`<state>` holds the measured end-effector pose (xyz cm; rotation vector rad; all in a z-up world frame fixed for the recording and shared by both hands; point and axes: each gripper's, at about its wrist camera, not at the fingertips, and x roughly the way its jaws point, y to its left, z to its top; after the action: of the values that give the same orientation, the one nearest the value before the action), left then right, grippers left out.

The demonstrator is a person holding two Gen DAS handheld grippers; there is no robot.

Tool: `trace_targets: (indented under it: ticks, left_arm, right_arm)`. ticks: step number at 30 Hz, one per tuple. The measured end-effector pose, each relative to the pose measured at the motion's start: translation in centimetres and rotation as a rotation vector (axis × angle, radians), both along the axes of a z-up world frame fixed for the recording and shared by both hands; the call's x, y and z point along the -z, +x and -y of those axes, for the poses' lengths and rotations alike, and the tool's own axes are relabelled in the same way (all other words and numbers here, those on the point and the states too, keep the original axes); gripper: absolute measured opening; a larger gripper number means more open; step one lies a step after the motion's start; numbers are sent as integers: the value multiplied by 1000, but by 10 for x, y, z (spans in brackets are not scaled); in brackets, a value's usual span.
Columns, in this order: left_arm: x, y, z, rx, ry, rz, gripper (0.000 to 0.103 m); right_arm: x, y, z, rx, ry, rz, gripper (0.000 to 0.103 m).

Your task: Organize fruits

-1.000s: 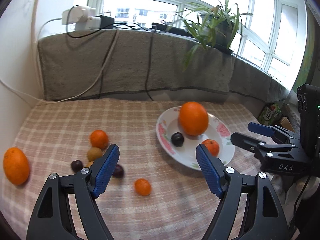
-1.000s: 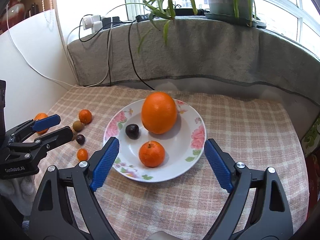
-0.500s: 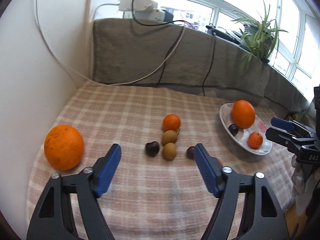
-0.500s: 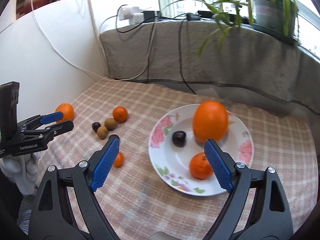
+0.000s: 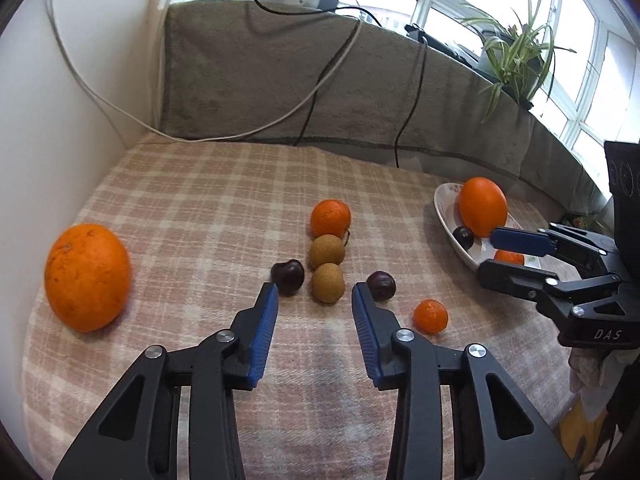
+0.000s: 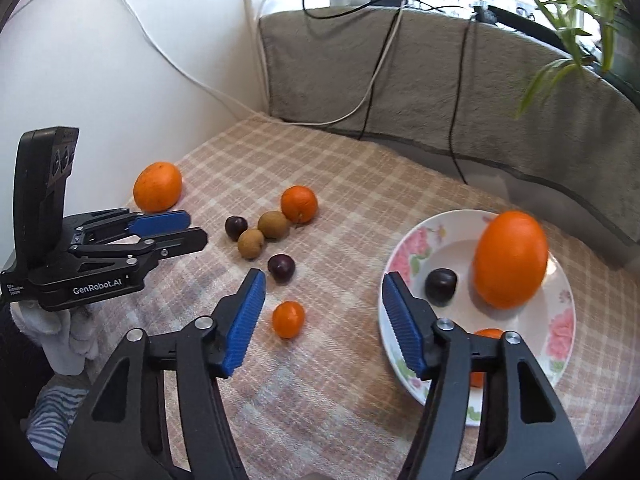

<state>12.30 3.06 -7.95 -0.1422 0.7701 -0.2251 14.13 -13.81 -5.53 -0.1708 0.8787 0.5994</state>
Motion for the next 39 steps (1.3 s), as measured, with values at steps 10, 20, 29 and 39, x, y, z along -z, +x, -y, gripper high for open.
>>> trace_targets:
  ticks: [10, 20, 29, 39]
  left_arm:
    - [13, 15, 10, 68, 37, -24, 25]
    - [16, 29, 1, 21, 46, -23, 24]
    - [17, 33, 0, 24, 39, -20, 24]
    - [12, 37, 5, 41, 49, 3, 24]
  right_arm:
    - [20, 17, -27, -117, -38, -85, 42]
    - [31, 27, -35, -130, -51, -110, 42]
    - [39, 34, -41, -137, -60, -125, 41]
    - [48, 37, -47, -153, -66, -142, 38]
